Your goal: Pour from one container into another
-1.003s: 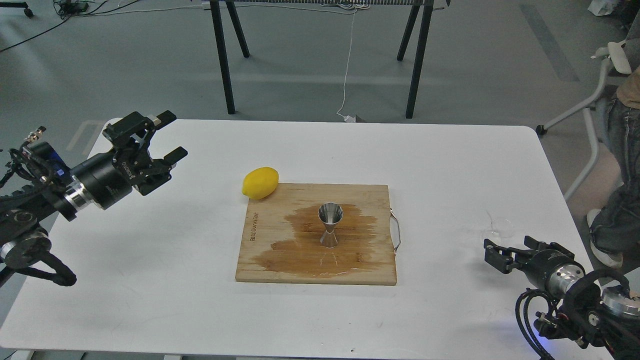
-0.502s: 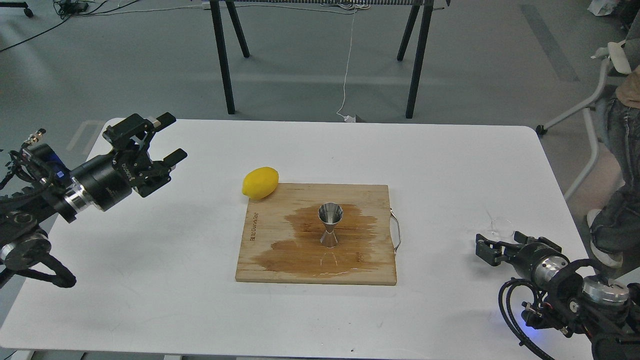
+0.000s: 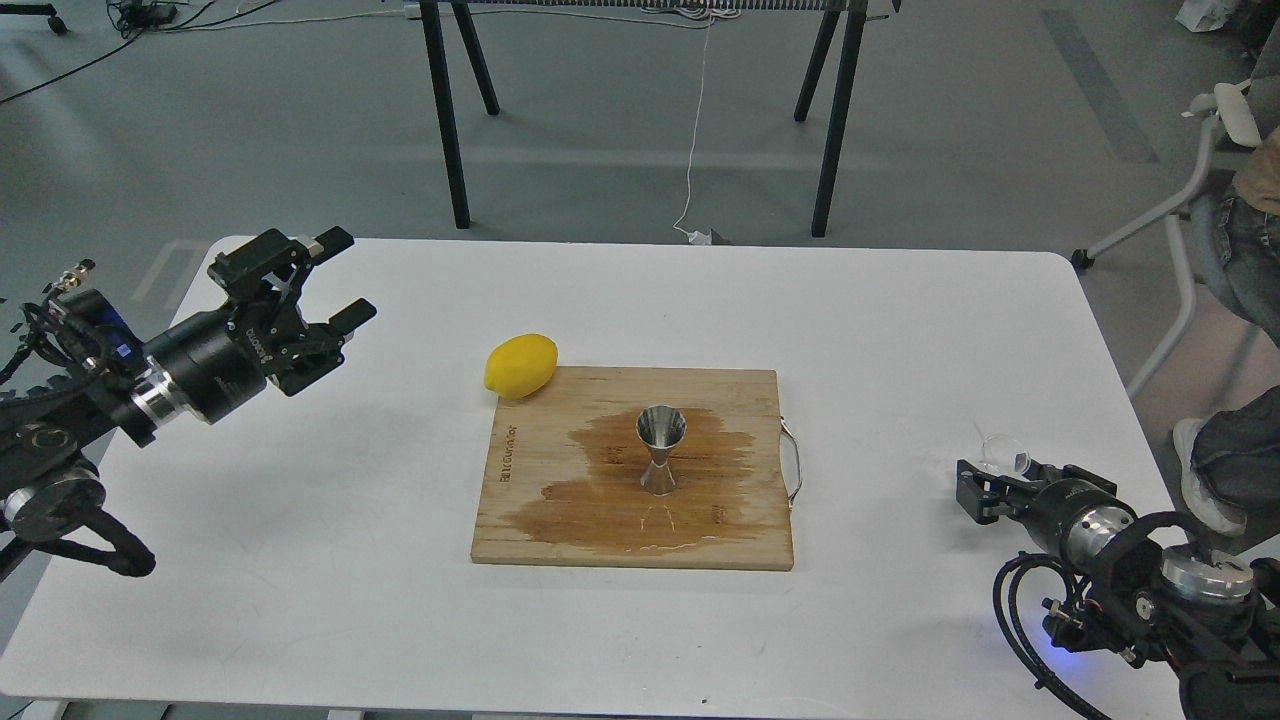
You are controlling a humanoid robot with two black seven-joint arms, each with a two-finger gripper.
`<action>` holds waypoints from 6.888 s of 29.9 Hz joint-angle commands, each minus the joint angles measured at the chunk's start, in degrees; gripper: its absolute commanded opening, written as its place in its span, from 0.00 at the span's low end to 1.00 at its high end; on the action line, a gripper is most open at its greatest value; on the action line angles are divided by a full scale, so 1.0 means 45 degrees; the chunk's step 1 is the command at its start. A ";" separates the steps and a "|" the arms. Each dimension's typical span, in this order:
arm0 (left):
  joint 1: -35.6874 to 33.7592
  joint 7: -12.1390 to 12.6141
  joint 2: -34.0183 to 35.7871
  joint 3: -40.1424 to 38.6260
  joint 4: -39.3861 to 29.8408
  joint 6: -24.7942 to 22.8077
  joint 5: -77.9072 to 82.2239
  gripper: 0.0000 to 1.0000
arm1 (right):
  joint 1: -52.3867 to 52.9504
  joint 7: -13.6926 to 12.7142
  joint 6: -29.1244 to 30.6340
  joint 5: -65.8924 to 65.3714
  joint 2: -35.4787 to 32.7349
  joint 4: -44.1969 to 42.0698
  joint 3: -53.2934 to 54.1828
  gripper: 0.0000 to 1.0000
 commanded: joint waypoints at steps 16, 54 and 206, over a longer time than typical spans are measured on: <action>0.0000 0.0000 -0.0025 0.0019 0.0097 0.0000 0.0000 0.92 | 0.0246 0.0021 0.0032 -0.0440 -0.0427 0.2438 0.0118 0.24; 0.0039 0.0000 -0.0299 0.0019 0.0351 0.0000 -0.0020 0.93 | 1.0209 -0.0194 -0.2565 -1.3913 -0.1367 0.8147 -1.2282 0.23; 0.0469 0.0000 -0.0748 0.0077 0.0546 0.0000 0.0000 0.94 | 0.0619 0.1154 -0.4003 -0.1553 0.0978 0.1096 0.2111 0.93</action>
